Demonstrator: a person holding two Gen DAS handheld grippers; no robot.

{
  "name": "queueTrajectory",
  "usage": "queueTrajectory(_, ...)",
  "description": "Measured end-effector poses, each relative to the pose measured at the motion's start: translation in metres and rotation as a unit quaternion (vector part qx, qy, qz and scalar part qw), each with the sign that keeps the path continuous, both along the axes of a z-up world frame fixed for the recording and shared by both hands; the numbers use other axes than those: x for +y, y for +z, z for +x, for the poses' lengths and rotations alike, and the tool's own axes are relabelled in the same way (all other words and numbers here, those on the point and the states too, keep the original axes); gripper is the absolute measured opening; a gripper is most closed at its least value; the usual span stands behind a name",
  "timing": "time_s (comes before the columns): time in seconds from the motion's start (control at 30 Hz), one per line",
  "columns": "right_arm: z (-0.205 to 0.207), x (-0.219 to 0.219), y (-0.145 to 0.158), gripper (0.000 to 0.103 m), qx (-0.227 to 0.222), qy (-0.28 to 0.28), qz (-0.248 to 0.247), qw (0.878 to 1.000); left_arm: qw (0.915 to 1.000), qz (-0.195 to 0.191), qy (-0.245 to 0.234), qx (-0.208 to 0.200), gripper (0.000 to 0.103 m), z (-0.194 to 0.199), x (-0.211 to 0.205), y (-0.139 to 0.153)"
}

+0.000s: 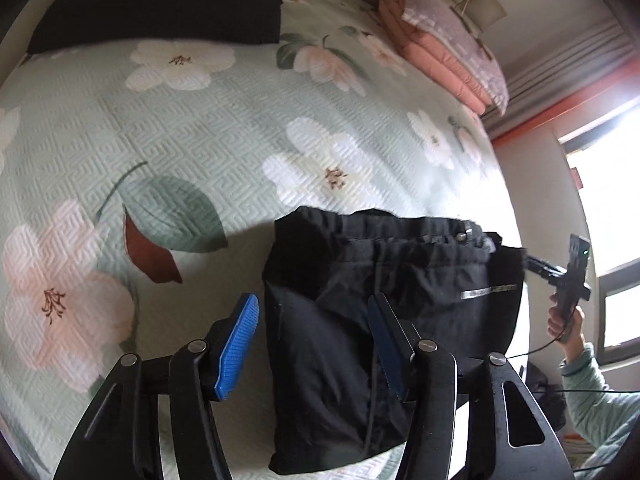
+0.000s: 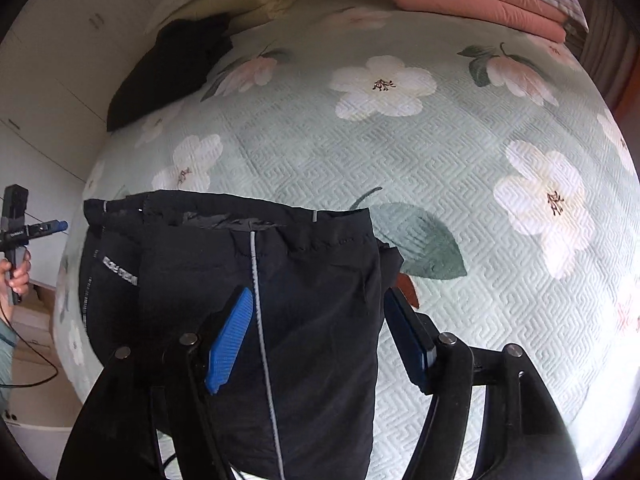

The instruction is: Fold large clothes

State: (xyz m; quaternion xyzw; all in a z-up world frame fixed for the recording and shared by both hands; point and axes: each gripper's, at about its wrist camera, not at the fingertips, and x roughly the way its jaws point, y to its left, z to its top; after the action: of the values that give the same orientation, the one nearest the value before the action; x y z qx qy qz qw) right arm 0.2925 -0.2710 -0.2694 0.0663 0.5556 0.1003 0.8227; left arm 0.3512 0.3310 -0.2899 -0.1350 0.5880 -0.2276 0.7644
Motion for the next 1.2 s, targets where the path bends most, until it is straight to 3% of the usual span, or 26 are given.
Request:
queueTrajectory(0.03, 0.006, 0.002, -0.008, 0.071, 0.000, 0.002, -0.003, 1.000, 1.0000, 0.000, 0.007, 0.000, 0.059, 0.000, 0.000, -0.006)
queueTrajectory(0.17, 0.023, 0.006, -0.034, 0.071, 0.006, 0.018, -0.008, 1.000, 0.9978, -0.062, 0.022, -0.005, 0.059, 0.001, 0.000, -0.023)
queueTrajectory(0.3, 0.026, 0.006, -0.044, 0.071, 0.001, 0.027, -0.011, 1.000, 0.9990, -0.037, 0.021, -0.012, 0.059, 0.013, -0.010, -0.037)
queueTrajectory(0.53, 0.037, -0.004, -0.050, 0.077, -0.002, 0.041, -0.010, 0.999, 0.9981, -0.060, -0.004, 0.011, 0.059, 0.037, -0.024, -0.061)
queueTrajectory(0.6, 0.047, -0.007, -0.058, 0.079, 0.008, 0.046, 0.023, 0.999, 0.9970, -0.075, -0.009, 0.018, 0.059, 0.041, -0.027, -0.067)
queueTrajectory(0.67, 0.055, -0.006, -0.066, 0.079, 0.024, 0.057, 0.063, 0.996, 0.9949, -0.094, -0.018, 0.030, 0.066, 0.043, -0.030, -0.074)
queueTrajectory(0.7, 0.057, -0.004, -0.073, 0.078, 0.036, 0.063, 0.077, 0.994, 0.9936, -0.105, -0.021, 0.035, 0.070, 0.044, -0.031, -0.077)
queueTrajectory(0.77, 0.053, 0.000, -0.075, 0.050, 0.034, 0.067, 0.079, 0.994, 0.9927, -0.112, -0.020, 0.040, 0.069, 0.044, -0.035, -0.083)
queueTrajectory(0.8, 0.048, 0.001, -0.072, 0.042, 0.022, 0.065, 0.058, 0.996, 0.9937, -0.105, -0.019, 0.034, 0.064, 0.042, -0.036, -0.082)
queueTrajectory(0.83, 0.041, 0.001, -0.065, 0.027, 0.006, 0.062, 0.042, 0.997, 0.9954, -0.093, -0.022, 0.013, 0.043, 0.039, -0.041, -0.078)
queueTrajectory(0.9, 0.023, 0.000, -0.047, 0.025, -0.030, 0.039, 0.010, 0.999, 0.9973, -0.069, -0.026, -0.007, 0.017, 0.033, -0.050, -0.071)
queueTrajectory(0.93, 0.013, 0.001, -0.036, 0.021, -0.049, 0.025, -0.013, 0.998, 0.9979, -0.060, -0.022, -0.016, 0.011, 0.029, -0.052, -0.068)
queueTrajectory(1.03, -0.011, 0.003, 0.006, 0.018, -0.099, -0.025, -0.086, 0.991, 0.9961, -0.030, -0.004, -0.083, 0.010, 0.011, -0.060, -0.033)
queueTrajectory(1.13, -0.019, 0.004, 0.039, 0.017, -0.133, -0.047, -0.132, 0.981, 0.9874, -0.061, 0.045, -0.139, 0.009, 0.010, -0.051, 0.014)
queueTrajectory(1.2, -0.010, 0.004, 0.051, 0.017, -0.150, -0.058, -0.158, 0.974, 0.9849, -0.066, 0.052, -0.151, 0.009, 0.025, -0.055, 0.027)
